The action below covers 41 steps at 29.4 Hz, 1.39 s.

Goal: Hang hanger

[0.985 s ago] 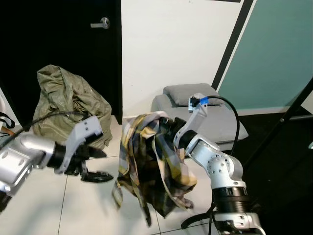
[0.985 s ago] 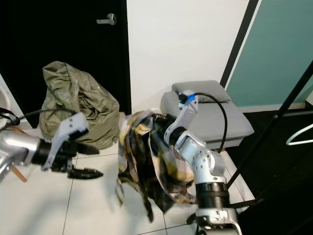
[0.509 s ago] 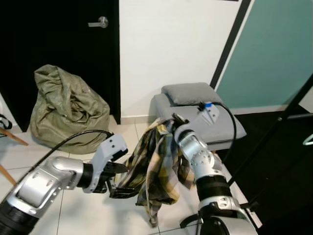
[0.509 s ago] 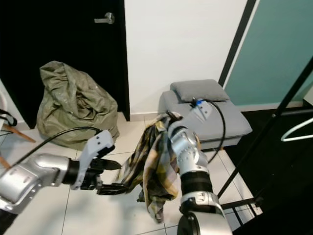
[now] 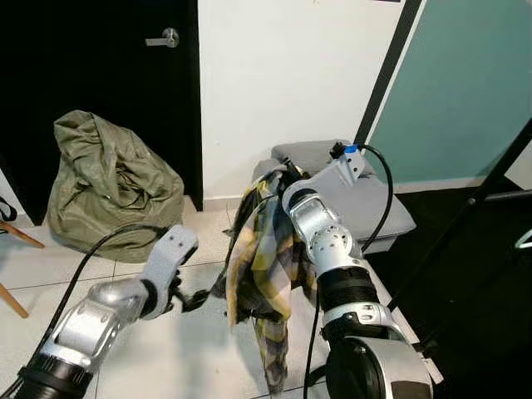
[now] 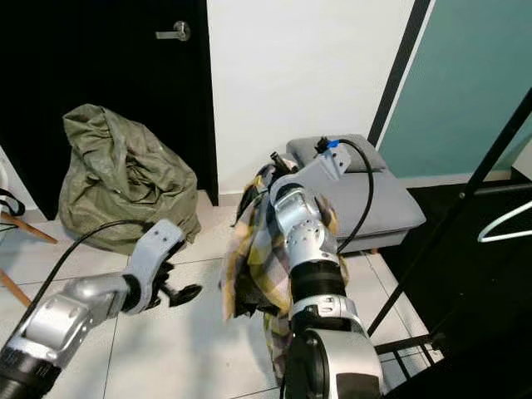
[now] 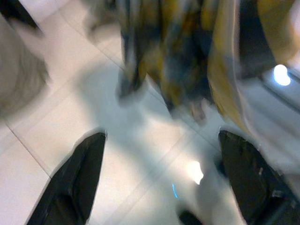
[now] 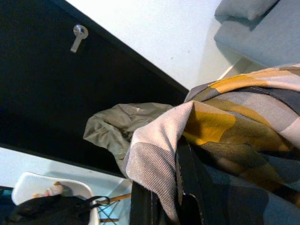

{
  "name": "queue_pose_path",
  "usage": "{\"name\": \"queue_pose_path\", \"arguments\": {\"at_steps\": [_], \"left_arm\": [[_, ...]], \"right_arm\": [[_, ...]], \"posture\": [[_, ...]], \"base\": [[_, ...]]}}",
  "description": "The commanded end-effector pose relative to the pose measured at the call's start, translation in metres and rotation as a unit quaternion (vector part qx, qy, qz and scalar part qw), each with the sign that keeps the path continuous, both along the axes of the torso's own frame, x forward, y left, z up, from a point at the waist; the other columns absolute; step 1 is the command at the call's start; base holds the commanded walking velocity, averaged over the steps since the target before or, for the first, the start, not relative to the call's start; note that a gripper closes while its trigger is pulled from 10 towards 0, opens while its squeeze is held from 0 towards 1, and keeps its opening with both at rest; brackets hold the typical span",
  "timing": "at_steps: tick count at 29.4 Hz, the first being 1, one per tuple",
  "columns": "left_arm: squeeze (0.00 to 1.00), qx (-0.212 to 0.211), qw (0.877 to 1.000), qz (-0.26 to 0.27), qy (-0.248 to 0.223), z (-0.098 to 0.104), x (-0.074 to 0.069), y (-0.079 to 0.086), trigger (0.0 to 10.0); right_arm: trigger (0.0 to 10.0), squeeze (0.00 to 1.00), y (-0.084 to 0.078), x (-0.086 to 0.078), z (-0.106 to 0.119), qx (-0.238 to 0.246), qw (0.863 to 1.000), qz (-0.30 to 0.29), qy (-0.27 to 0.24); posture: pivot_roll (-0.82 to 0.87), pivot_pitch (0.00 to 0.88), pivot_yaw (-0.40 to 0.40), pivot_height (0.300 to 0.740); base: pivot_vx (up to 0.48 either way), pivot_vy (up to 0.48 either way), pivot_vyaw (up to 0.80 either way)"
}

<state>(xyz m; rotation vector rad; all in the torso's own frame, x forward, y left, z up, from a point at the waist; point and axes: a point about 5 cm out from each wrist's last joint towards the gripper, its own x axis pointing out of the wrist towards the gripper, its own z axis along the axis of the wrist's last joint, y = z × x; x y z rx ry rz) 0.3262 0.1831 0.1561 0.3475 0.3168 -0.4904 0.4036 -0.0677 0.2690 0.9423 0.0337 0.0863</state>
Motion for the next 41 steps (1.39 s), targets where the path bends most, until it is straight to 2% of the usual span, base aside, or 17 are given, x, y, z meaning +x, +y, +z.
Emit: {"name": "queue_pose_path", "arguments": {"at_steps": [1, 2, 3, 4, 6, 7, 8, 10, 11, 13, 17, 20, 21, 24, 34, 36, 41], "left_arm": [[1.0, -0.03, 0.999, -0.006, -0.042, 0.001, 0.002, -0.004, 10.0], [1.0, -0.03, 0.999, -0.006, -0.042, 0.001, 0.002, -0.004, 10.0], [1.0, -0.056, 0.996, -0.012, -0.07, 0.004, 0.003, -0.007, 10.0], [0.24, -0.078, 0.994, -0.03, -0.072, 0.001, 0.003, -0.011, 10.0], [0.24, -0.078, 0.994, -0.03, -0.072, 0.001, 0.003, -0.011, 10.0], [0.0, -0.091, 0.993, -0.036, -0.069, -0.004, 0.003, -0.016, 10.0], [0.0, -0.12, 0.99, -0.031, -0.065, -0.006, 0.004, -0.022, 10.0], [0.0, -0.14, 0.988, -0.024, -0.062, -0.007, 0.005, -0.026, 10.0], [0.0, -0.179, 0.982, -0.021, -0.056, -0.005, 0.005, -0.035, 10.0], [0.0, -0.196, 0.979, -0.016, -0.055, -0.003, 0.006, -0.041, 10.0], [0.0, -0.179, 0.981, 0.043, -0.06, -0.006, 0.016, -0.043, 10.0], [0.0, -0.178, 0.98, 0.062, -0.064, -0.009, 0.02, -0.043, 10.0], [0.0, -0.193, 0.977, 0.063, -0.065, -0.01, 0.022, -0.047, 10.0], [0.0, -0.221, 0.972, 0.049, -0.069, -0.009, 0.026, -0.059, 10.0], [0.0, -0.227, 0.97, 0.051, -0.068, -0.009, 0.035, -0.07, 10.0], [0.0, -0.241, 0.967, 0.039, -0.068, -0.007, 0.04, -0.076, 10.0], [0.0, -0.251, 0.965, 0.018, -0.073, -0.002, 0.043, -0.08, 10.0]], "right_arm": [[0.0, 0.0, 0.004, -0.002, 0.016, 0.021, 0.999, 0.012, -0.026], [0.0, 0.0, 0.004, -0.002, 0.016, 0.021, 0.999, 0.012, -0.026], [0.0, 0.0, 0.006, -0.003, 0.018, 0.026, 0.999, 0.022, -0.029], [0.0, 0.0, 0.007, -0.004, 0.019, 0.03, 0.999, 0.024, -0.029], [0.0, 0.0, 0.007, -0.004, 0.019, 0.03, 0.999, 0.024, -0.029], [0.0, 0.0, 0.007, -0.004, 0.02, 0.034, 0.999, 0.022, -0.028], [0.0, 0.0, 0.006, -0.004, 0.021, 0.036, 0.999, 0.019, -0.028], [0.0, 0.0, 0.005, -0.004, 0.022, 0.039, 0.999, 0.017, -0.028], [0.0, 0.0, 0.005, -0.005, 0.023, 0.041, 0.999, 0.016, -0.028], [0.0, 0.0, 0.005, -0.005, 0.023, 0.043, 0.999, 0.017, -0.028], [0.0, 0.0, 0.007, -0.005, 0.025, 0.054, 0.998, 0.026, -0.026], [0.0, 0.0, 0.009, -0.006, 0.025, 0.055, 0.998, 0.032, -0.027], [0.0, 0.0, 0.01, -0.007, 0.025, 0.056, 0.997, 0.037, -0.027], [0.0, 0.0, 0.012, -0.009, 0.022, 0.055, 0.997, 0.047, -0.024], [0.0, 0.0, 0.017, -0.014, 0.02, 0.065, 0.995, 0.07, -0.019], [0.0, 0.0, 0.027, -0.021, 0.022, 0.072, 0.991, 0.113, -0.026], [0.0, 0.0, 0.035, -0.029, 0.023, 0.066, 0.985, 0.155, -0.031]], "posture": [[0.02, 0.178, -0.095, 0.74], [0.02, 0.178, -0.095, 0.74], [0.02, 0.178, -0.095, 0.74], [0.01, 0.174, -0.098, 0.74], [0.01, 0.174, -0.098, 0.74], [0.01, 0.173, -0.097, 0.74], [0.01, 0.172, -0.094, 0.74], [0.01, 0.172, -0.094, 0.74], [0.0, 0.172, -0.096, 0.74], [0.0, 0.171, -0.1, 0.74], [0.0, 0.174, -0.103, 0.74], [0.0, 0.177, -0.107, 0.74], [0.0, 0.18, -0.112, 0.74], [0.0, 0.181, -0.115, 0.74], [-0.02, 0.19, -0.113, 0.74], [-0.02, 0.193, -0.111, 0.74], [-0.02, 0.191, -0.109, 0.74]], "base": [[0.0, 0.0, 0.0], [0.0, 0.0, 0.0], [0.0, 0.0, 0.0], [0.0, 0.0, 0.0], [0.0, 0.0, 0.0], [0.0, 0.0, 0.0], [0.0, 0.0, 0.0], [0.0, 0.0, 0.0], [0.0, 0.0, 0.0], [0.0, 0.0, 0.0], [0.0, 0.0, 0.0], [0.0, 0.0, 0.0], [0.0, 0.0, 0.0], [0.0, 0.0, 0.0], [0.0, 0.0, 0.0], [0.0, 0.0, 0.0], [0.0, 0.0, 0.0]]}}
